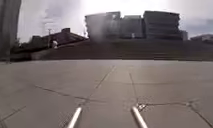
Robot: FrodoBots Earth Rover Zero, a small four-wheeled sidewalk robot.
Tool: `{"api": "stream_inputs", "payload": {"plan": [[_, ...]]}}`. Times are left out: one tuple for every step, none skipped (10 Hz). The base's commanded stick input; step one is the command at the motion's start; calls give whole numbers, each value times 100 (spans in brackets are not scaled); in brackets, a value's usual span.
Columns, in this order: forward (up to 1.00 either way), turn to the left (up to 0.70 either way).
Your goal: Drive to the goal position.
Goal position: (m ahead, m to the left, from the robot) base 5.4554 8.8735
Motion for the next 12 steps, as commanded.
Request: {"api": "stream_inputs", "payload": {"plan": [[100,27],[100,27],[100,27],[100,27],[100,27],[100,27],[100,27],[100,27],[100,27],[100,27],[100,27],[100,27]]}}
